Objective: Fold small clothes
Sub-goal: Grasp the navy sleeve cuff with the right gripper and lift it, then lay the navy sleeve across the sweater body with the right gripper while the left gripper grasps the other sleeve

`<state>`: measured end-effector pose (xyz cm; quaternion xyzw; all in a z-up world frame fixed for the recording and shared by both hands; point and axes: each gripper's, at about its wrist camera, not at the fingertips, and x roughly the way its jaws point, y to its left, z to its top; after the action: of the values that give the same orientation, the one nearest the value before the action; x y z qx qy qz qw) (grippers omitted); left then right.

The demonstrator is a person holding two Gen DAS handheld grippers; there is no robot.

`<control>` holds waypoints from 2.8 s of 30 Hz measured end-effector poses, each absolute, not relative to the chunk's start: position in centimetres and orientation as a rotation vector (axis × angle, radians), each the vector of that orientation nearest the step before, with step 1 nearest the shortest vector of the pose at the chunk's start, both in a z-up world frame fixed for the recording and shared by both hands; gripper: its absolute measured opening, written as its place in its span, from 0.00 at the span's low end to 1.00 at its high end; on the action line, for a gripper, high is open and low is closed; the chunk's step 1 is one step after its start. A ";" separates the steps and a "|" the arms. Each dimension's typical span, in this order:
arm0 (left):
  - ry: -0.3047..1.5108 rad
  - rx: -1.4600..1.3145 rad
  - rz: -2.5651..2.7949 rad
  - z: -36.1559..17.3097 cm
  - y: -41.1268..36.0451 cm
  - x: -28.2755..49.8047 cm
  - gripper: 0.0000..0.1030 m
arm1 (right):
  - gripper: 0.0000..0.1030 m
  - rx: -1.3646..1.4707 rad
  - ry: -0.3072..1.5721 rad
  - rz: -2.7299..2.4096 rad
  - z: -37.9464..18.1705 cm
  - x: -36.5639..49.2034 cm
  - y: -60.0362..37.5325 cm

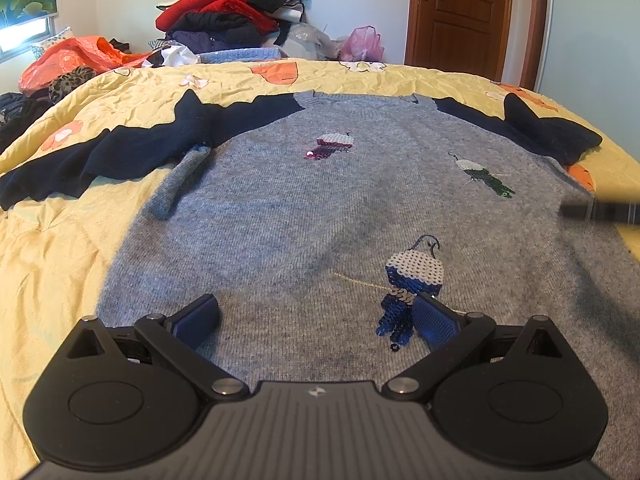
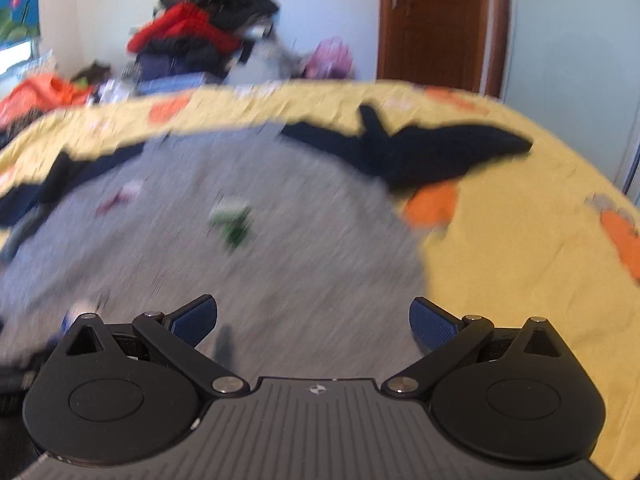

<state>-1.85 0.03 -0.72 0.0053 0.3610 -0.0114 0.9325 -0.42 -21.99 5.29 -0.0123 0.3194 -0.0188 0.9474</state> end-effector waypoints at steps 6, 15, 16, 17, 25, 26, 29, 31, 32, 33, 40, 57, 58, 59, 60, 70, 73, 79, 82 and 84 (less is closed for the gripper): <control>0.738 0.010 -0.024 -0.7 0.0 -1.9 1.00 | 1.00 0.055 0.496 -0.110 8.1 6.1 -30.6; 0.737 0.011 -0.024 -0.8 0.1 -1.9 1.00 | 0.99 0.401 0.517 -0.293 7.4 17.3 -46.5; 0.738 0.010 -0.024 -0.8 0.1 -1.9 1.00 | 0.99 0.450 0.514 -0.291 7.0 18.2 -47.7; 0.737 0.010 -0.025 -0.8 0.1 -1.9 1.00 | 0.98 0.516 0.513 -0.282 6.6 18.8 -49.2; 0.737 0.010 -0.025 -0.8 0.1 -1.9 1.00 | 0.77 0.821 0.483 -0.241 4.2 21.8 -53.5; 0.737 0.010 -0.025 -0.8 0.1 -1.9 1.00 | 0.68 0.810 0.481 -0.245 4.1 22.1 -53.4; 0.737 0.010 -0.025 -0.8 0.1 -1.9 1.00 | 0.37 0.767 0.494 -0.268 3.6 23.0 -53.4; 0.737 0.010 -0.025 -0.8 0.1 -1.9 1.00 | 0.28 0.753 0.492 -0.282 3.4 23.1 -53.4; 0.737 0.010 -0.025 -0.8 0.1 -1.9 1.00 | 0.23 0.755 0.485 -0.282 3.5 22.9 -53.4; 0.736 0.009 -0.025 -0.8 0.1 -1.9 1.00 | 0.19 0.752 0.476 -0.287 3.6 22.7 -53.4; 0.733 -0.001 -0.028 -0.8 0.2 -2.0 1.00 | 0.16 0.585 0.297 -0.213 9.3 18.3 -49.0; 0.723 -0.028 -0.031 -0.8 0.6 -2.0 1.00 | 0.58 0.199 0.562 0.356 8.4 11.7 -18.5; 0.723 -0.027 -0.029 -0.8 0.6 -1.9 1.00 | 0.59 0.230 0.546 0.363 8.5 10.8 -18.8; 0.724 -0.025 -0.028 -0.9 0.6 -1.9 1.00 | 0.58 0.270 0.542 0.386 8.4 10.1 -19.5; 0.725 -0.019 -0.027 -0.9 0.5 -1.9 1.00 | 0.58 0.306 0.552 0.394 8.2 9.5 -20.5; 0.582 -0.223 -0.200 5.8 0.3 2.6 1.00 | 0.72 0.330 0.617 0.275 2.9 5.2 -27.9; 0.658 -0.378 -0.300 5.3 0.7 8.8 1.00 | 0.77 0.393 0.600 0.284 2.4 5.2 -28.6; 0.847 -0.656 -0.315 1.0 0.7 17.7 1.00 | 0.82 0.460 0.593 0.325 2.1 5.4 -29.4; 0.869 -0.639 -0.309 0.0 -0.5 19.2 1.00 | 0.84 0.477 0.591 0.334 2.3 5.4 -29.3; 0.873 -0.630 -0.313 -0.1 -1.0 19.5 0.99 | 0.86 0.489 0.589 0.343 2.3 5.4 -29.4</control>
<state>19.46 -1.01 -0.13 -0.2990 0.4139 -0.1486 0.8469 5.45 -29.38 2.27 0.2374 0.2862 0.1665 0.9132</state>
